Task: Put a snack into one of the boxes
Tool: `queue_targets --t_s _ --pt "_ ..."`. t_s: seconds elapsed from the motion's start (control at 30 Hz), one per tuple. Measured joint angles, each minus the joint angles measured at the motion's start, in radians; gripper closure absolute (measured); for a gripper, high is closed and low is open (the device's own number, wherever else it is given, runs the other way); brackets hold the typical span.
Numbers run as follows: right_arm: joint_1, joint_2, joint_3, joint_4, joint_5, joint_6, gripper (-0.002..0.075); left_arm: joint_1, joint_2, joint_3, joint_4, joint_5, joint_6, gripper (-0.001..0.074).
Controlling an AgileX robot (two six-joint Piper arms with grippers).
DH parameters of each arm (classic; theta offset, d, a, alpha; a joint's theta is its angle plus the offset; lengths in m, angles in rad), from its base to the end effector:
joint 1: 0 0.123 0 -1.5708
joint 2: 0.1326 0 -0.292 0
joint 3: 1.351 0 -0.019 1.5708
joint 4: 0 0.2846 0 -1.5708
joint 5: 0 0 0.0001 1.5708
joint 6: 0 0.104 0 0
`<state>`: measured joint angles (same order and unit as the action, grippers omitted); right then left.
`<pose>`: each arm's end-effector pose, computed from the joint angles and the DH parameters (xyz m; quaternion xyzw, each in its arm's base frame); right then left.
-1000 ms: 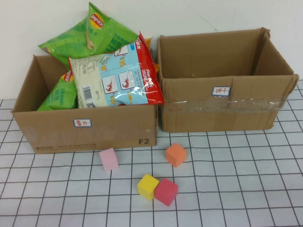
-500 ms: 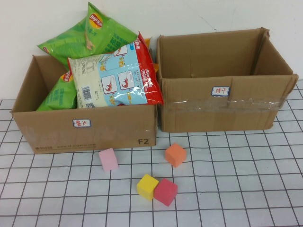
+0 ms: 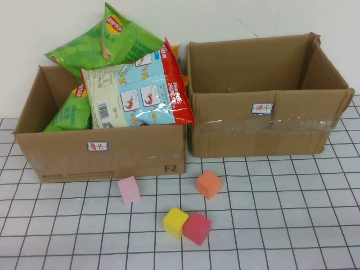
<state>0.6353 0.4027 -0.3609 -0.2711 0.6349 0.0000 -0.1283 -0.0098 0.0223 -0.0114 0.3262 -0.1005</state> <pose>0.1053 0.0571 0.2482 -0.3283 0.8120 0.0300 0.4816 0.0925 -0.0123 0.1730 0.0078 0.7902 -0.0747 0.6083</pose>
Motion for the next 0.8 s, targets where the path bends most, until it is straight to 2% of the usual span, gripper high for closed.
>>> queue_targets --t_s 0.23,0.3,0.4,0.43,0.6,0.8 --pt "-0.002 -0.012 0.000 0.000 0.000 0.000 0.0727 0.000 0.000 0.000 0.000 0.002 0.008 0.0736" --pt "-0.030 -0.042 0.000 -0.009 0.000 0.000 0.0727 0.000 0.000 0.000 0.000 0.004 0.009 0.0736" --pt "-0.120 -0.105 0.000 -0.031 0.000 0.000 0.0727 0.000 0.000 -0.001 0.000 0.006 0.012 0.0736" --pt "-0.198 -0.151 0.000 -0.031 0.000 0.000 0.0727 0.000 0.000 -0.001 0.000 0.006 0.012 0.0736" --pt "-0.424 -0.276 0.000 -0.028 0.007 0.000 0.0727 0.000 0.000 -0.001 0.000 0.006 0.012 0.0736" --pt "-0.574 -0.388 0.019 -0.027 0.004 0.022 0.0727 0.000 0.000 -0.001 0.000 0.006 0.014 0.0736"
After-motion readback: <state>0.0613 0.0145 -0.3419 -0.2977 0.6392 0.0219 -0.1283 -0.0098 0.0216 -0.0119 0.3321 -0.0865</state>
